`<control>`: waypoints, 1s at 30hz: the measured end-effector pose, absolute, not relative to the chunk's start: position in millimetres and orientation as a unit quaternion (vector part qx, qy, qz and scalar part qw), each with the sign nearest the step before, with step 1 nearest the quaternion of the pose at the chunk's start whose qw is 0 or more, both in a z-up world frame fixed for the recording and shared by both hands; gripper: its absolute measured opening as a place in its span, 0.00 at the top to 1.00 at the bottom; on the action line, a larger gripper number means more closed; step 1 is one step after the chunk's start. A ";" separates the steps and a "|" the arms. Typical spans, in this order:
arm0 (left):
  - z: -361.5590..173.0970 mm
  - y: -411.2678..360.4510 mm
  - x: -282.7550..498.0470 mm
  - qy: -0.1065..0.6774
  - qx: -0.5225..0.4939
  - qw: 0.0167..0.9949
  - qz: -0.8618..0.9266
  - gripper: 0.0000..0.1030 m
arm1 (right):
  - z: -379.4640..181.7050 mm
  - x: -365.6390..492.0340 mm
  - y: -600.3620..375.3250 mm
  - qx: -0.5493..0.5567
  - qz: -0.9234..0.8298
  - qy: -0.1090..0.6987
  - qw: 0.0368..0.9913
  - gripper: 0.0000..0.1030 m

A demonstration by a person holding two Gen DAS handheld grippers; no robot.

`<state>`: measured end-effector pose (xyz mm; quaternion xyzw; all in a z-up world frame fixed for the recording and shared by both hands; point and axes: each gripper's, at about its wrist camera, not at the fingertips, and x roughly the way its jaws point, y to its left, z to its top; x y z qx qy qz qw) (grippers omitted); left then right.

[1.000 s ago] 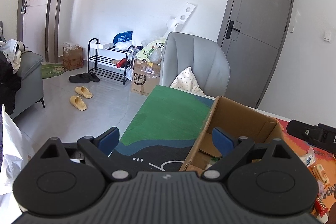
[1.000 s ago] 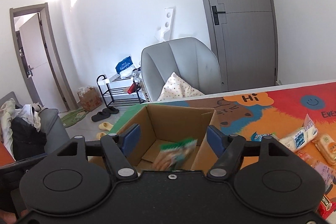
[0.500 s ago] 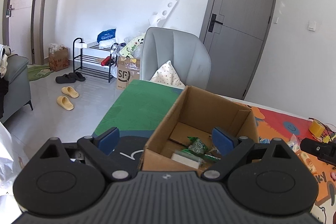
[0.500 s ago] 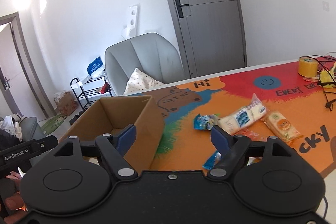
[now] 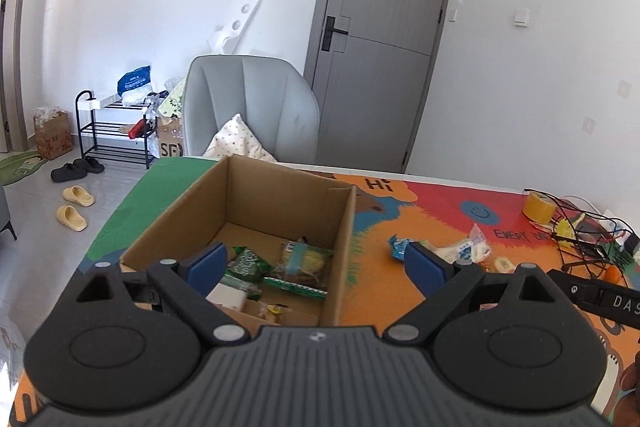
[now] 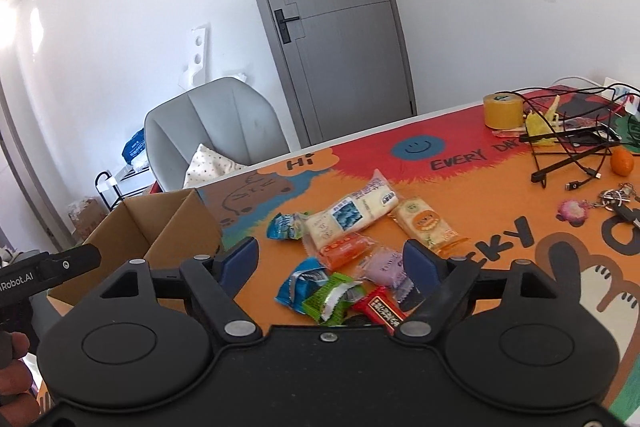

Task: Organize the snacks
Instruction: 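Move both tools back toward the remaining snacks on the table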

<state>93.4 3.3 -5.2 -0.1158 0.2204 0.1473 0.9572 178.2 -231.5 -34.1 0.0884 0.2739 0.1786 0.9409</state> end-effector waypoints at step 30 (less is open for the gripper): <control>-51.4 -75.8 170.5 0.283 -0.069 0.954 0.074 0.17 | -109.5 211.9 -266.0 0.134 0.177 0.354 0.909 0.51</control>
